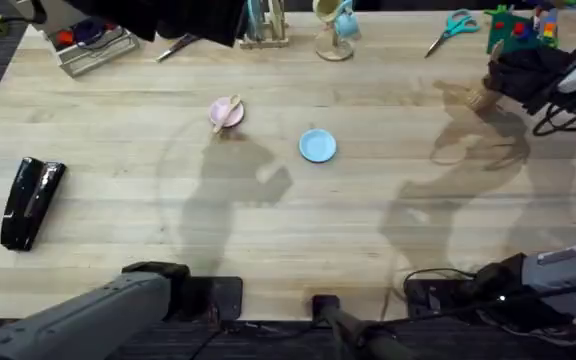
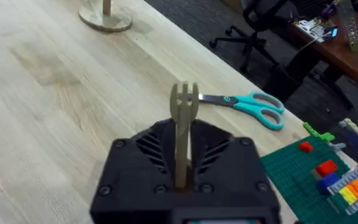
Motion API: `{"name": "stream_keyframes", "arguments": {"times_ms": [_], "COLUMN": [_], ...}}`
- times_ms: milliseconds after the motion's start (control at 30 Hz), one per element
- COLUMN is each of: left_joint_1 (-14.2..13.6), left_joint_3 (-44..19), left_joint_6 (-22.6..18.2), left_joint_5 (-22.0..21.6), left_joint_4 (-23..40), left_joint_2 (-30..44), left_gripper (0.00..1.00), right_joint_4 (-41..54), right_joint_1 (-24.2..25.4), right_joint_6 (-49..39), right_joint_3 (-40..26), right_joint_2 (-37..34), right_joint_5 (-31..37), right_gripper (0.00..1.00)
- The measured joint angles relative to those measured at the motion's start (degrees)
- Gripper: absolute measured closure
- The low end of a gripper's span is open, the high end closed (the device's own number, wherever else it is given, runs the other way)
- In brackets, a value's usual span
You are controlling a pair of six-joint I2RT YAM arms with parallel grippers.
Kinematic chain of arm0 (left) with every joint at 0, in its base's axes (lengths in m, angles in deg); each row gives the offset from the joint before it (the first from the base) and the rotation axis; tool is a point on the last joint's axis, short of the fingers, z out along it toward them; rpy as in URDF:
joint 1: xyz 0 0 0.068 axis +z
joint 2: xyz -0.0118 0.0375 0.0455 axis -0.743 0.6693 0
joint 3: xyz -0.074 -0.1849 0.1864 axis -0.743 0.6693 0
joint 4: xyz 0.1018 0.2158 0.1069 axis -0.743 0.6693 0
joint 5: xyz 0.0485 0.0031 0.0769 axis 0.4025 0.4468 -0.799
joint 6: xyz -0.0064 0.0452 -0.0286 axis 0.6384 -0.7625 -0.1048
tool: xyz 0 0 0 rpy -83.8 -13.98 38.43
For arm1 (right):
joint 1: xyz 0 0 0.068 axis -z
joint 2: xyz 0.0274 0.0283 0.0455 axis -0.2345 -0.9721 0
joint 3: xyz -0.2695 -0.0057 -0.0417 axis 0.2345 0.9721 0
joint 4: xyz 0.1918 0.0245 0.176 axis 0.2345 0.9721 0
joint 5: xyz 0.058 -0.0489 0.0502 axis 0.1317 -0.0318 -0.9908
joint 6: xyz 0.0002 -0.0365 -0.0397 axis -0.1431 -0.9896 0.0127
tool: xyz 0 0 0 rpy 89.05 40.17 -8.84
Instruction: Pick up a utensil and set it on the pink plate, then put the other utensil in the container.
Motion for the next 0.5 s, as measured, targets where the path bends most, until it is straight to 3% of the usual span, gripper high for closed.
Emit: {"name": "stream_keyframes", "arguments": {"times_ms": [267,433,500], "left_joint_1": [0.0,0.0,0.0], "left_joint_3": [0.0,0.0,0.0], "left_joint_6": [0.0,0.0,0.0], "left_joint_5": [0.0,0.0,0.0], "left_joint_4": [0.0,0.0,0.0], "left_joint_2": [0.0,0.0,0.0], "left_gripper": [0.007,0.007,0.007], "right_joint_4": [0.0,0.0,0.1], "right_joint_1": [0.0,0.0,0.0], "right_joint_6": [0.0,0.2,2.9], "right_joint_3": [0.0,0.0,-0.8], "right_joint_2": [0.0,0.0,0.0], "right_joint_5": [0.0,0.0,0.0], "right_gripper": [0.706,0.663,0.558]}}
